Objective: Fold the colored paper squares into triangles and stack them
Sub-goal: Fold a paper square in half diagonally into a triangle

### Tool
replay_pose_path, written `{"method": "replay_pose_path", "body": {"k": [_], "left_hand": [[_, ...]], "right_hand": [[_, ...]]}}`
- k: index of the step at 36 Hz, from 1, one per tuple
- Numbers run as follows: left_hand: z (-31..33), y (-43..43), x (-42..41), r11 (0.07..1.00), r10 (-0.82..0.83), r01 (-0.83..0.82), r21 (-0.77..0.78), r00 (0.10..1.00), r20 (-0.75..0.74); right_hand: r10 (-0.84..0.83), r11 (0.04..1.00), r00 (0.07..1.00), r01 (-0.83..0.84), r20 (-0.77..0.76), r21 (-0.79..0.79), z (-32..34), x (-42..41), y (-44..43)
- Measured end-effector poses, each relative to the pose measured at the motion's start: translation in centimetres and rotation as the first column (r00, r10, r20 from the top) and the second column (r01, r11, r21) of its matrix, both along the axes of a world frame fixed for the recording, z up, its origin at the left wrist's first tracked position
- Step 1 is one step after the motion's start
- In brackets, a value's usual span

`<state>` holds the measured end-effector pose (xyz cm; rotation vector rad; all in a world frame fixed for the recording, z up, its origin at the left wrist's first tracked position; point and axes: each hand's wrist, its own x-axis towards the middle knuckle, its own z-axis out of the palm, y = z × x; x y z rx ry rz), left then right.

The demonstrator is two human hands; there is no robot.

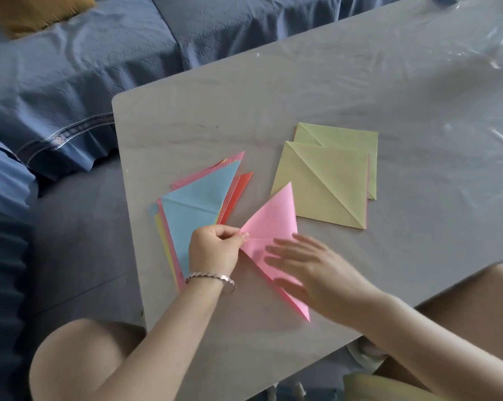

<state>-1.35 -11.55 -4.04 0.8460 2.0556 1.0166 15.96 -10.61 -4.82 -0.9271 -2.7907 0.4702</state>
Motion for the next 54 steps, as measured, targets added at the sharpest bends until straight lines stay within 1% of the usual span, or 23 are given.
{"method": "replay_pose_path", "body": {"k": [2,4,8,11,15,18,21,23,26,29,32,34,42,48,54], "left_hand": [[-0.7,0.0,0.1,0.999,-0.019,0.016,-0.034,0.997,-0.070],[-1.0,-0.1,0.1,0.998,-0.038,0.030,-0.063,0.991,-0.127],[-1.4,-0.1,-0.1,0.995,-0.069,0.054,-0.087,0.981,-0.184],[-1.5,-0.1,-0.1,0.994,-0.079,0.063,-0.089,0.977,-0.200],[-1.5,-0.1,0.0,0.994,-0.085,0.070,-0.088,0.979,-0.183],[-1.5,-0.1,-0.1,0.994,-0.086,0.072,-0.083,0.980,-0.179],[-1.5,-0.1,-0.1,0.994,-0.089,0.074,-0.079,0.977,-0.194],[-1.5,-0.1,-0.1,0.994,-0.089,0.075,-0.074,0.977,-0.196],[-1.6,-0.2,-0.2,0.995,-0.081,0.067,-0.077,0.976,-0.202],[-1.6,-0.2,-0.2,0.995,-0.077,0.063,-0.076,0.976,-0.205],[-1.6,-0.2,-0.2,0.995,-0.077,0.062,-0.080,0.976,-0.205],[-1.6,-0.1,-0.2,0.995,-0.074,0.059,-0.078,0.976,-0.205],[-1.7,-0.2,-0.2,0.996,-0.062,0.048,-0.076,0.979,-0.196],[-2.1,0.0,-0.4,0.995,-0.068,0.053,-0.082,0.979,-0.193],[-2.0,-0.1,-0.3,0.995,-0.075,0.060,-0.075,0.974,-0.214]], "right_hand": [[0.020,0.999,0.997,-0.016,0.076,-0.048,-1.2,0.2,-1.0],[-0.023,0.998,0.990,0.031,0.140,-0.058,-2.2,0.4,-1.7],[-0.172,0.985,0.960,0.170,0.223,0.029,-3.5,0.9,-0.9],[-0.255,0.967,0.940,0.243,0.226,0.079,-3.7,0.8,0.7],[-0.327,0.942,0.931,0.306,0.165,0.137,-4.1,-0.1,3.1],[-0.364,0.930,0.921,0.350,0.142,0.111,-4.3,-0.6,4.9],[-0.370,0.929,0.922,0.367,0.114,0.049,-3.8,-1.1,6.6],[-0.359,0.933,0.922,0.357,0.142,0.041,-3.8,-1.0,7.8],[-0.388,0.922,0.904,0.381,0.179,0.070,-3.6,-1.2,9.2],[-0.398,0.917,0.895,0.394,0.203,0.059,-3.5,-1.4,9.9],[-0.377,0.924,0.900,0.381,0.220,0.027,-3.3,-1.3,10.1],[-0.339,0.936,0.909,0.351,0.242,-0.008,-3.3,-0.9,10.2],[-0.194,0.968,0.948,0.226,0.251,-0.107,-2.0,0.5,8.7],[-0.054,0.984,0.942,0.106,0.330,-0.141,-2.4,1.3,5.9],[-0.008,0.991,0.934,0.056,0.358,-0.125,-3.1,1.8,3.3]]}}
